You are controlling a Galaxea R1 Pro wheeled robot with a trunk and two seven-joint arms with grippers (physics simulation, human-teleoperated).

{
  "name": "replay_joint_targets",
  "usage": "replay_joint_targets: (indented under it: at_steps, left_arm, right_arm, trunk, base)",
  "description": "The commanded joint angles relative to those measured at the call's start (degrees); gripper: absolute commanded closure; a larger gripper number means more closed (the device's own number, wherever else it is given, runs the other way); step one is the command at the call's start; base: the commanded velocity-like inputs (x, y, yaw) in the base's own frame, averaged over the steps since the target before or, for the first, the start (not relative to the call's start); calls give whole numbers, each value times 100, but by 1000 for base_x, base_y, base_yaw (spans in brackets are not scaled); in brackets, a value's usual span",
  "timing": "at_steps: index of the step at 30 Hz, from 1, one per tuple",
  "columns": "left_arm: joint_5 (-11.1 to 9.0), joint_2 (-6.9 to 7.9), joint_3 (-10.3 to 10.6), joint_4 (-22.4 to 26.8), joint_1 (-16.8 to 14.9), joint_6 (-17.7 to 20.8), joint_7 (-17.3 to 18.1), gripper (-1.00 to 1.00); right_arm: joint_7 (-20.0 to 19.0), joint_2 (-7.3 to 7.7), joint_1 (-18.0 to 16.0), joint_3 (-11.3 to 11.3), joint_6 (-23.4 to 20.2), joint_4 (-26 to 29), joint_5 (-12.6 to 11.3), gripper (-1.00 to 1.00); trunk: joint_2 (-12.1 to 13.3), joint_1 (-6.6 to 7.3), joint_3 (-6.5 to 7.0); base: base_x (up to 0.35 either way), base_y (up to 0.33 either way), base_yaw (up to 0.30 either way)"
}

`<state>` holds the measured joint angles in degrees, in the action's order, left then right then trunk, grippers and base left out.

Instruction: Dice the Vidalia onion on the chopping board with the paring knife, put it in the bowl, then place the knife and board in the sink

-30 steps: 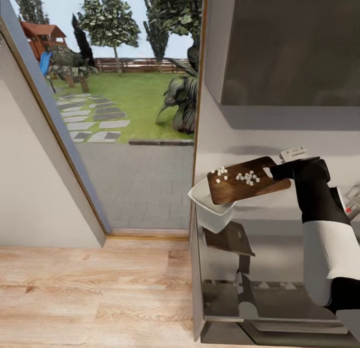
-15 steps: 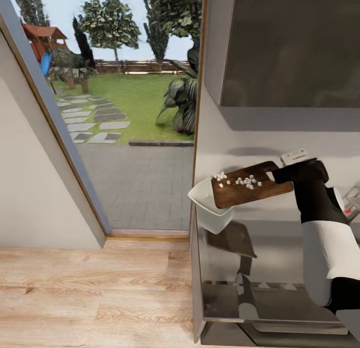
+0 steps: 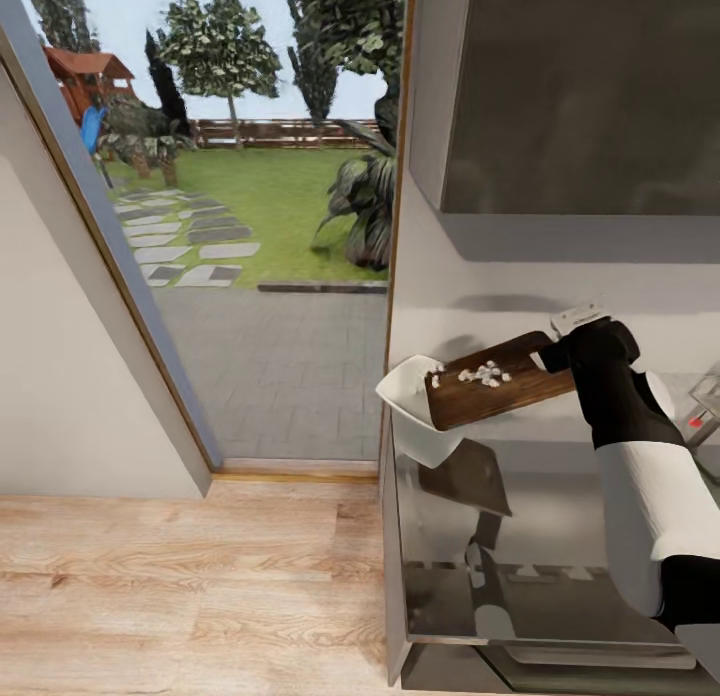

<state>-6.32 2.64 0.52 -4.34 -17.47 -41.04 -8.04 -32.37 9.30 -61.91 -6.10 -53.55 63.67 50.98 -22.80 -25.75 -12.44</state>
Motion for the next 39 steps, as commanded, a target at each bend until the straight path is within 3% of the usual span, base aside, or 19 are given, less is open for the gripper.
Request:
replay_joint_targets:
  at_steps: [1,18,21,23,27,39]
  left_arm:
    - [-36,-1,10,-23,-11,-36,13,-100]
    - [-36,-9,10,-23,-10,-36,13,-100]
    - [-36,-11,10,-23,-11,-36,13,-100]
    - [-36,-10,10,-23,-10,-36,13,-100]
    - [-36,-10,10,-23,-11,-36,13,-100]
    - [-36,-10,10,-23,-5,-36,13,-100]
  right_arm:
    - [-59,1,-6,3,-62,8,64,100]
    - [-66,-7,-67,22,-261,58,76,100]
    - [-60,-63,-100,192,-275,58,93,100]
    - [-61,-104,-114,331,-278,58,223,100]
    - [-67,-208,-120,395,-272,60,494,100]
    - [-76,-218,-120,399,-278,157,527,100]
  trunk:
    - [-12,-3,-11]
    - [-12,-3,-11]
    - [-12,-3,-11]
    - [-12,-3,-11]
    - [-12,-3,-11]
    - [-12,-3,19]
  base:
    - [0,0,0]
    - [0,0,0]
    - [0,0,0]
    - [0,0,0]
    - [0,0,0]
    - [0,0,-73]
